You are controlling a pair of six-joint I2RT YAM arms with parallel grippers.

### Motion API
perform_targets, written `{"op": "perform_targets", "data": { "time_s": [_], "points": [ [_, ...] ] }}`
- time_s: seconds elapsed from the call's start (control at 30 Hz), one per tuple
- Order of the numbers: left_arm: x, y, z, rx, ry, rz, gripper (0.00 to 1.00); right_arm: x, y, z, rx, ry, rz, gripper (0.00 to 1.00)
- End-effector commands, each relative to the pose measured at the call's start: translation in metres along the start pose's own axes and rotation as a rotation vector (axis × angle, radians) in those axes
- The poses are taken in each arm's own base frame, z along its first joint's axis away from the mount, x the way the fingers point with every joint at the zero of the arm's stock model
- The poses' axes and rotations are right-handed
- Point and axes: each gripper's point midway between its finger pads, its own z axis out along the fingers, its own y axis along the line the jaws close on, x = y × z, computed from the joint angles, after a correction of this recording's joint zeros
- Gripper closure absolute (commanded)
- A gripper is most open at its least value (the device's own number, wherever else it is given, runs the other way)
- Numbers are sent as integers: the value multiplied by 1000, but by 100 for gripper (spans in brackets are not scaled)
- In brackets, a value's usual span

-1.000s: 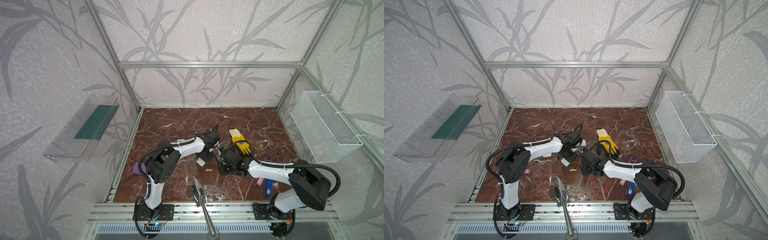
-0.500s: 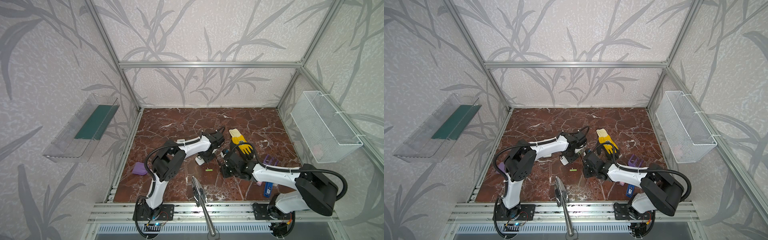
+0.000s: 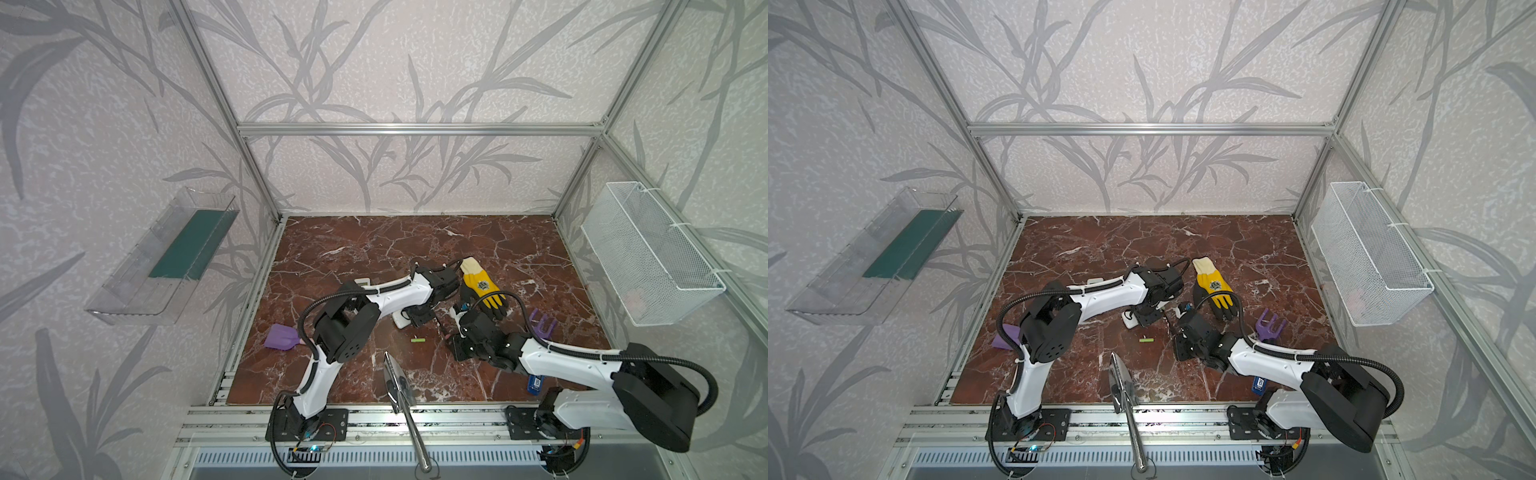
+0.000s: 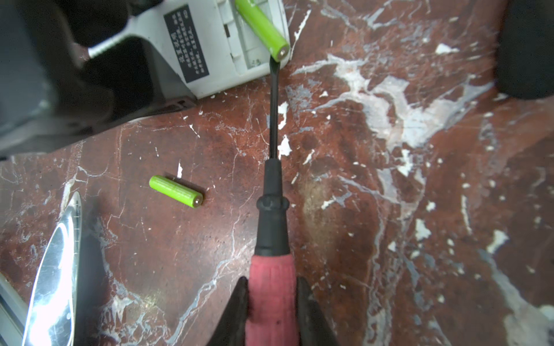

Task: Unload the batteries from the remote control
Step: 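Lever the screwdriver tip under the remaining green battery, flipping it out, then release the emptied remote and grasp the white display remote with the left gripper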

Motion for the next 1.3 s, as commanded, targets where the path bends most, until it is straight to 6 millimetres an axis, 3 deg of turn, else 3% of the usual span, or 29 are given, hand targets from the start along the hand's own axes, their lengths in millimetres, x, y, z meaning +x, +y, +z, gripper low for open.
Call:
{"op": "perform_targets", "data": {
  "time_s": [0.0, 0.3, 0.53, 0.67, 0.83, 0.9, 1.03, 1.27],
  "points": [
    [22, -3, 7, 9, 106, 56, 81, -7, -21, -7, 82, -52, 49, 100],
    [12, -17, 17, 72, 56, 47, 78, 11, -20, -11, 62, 28, 31, 100],
    [10, -17, 24, 65, 57, 48, 75, 0, -8, -23, 11, -8, 1, 100],
    [9, -17, 28, 78, 52, 22, 65, -2, -15, -25, 51, -24, -1, 100],
    [8, -17, 32, 113, 25, -9, 46, 3, -40, -25, 172, -31, 42, 100],
    [7, -16, 35, 127, 18, -23, 44, 5, -48, -24, 209, -31, 51, 100],
    [9, -3, 45, 155, 14, -105, 44, 9, -57, -20, 244, -15, 50, 100],
    [10, 40, 58, 171, -8, -319, 44, 21, -67, -10, 275, 21, 56, 100]
  ]
}}
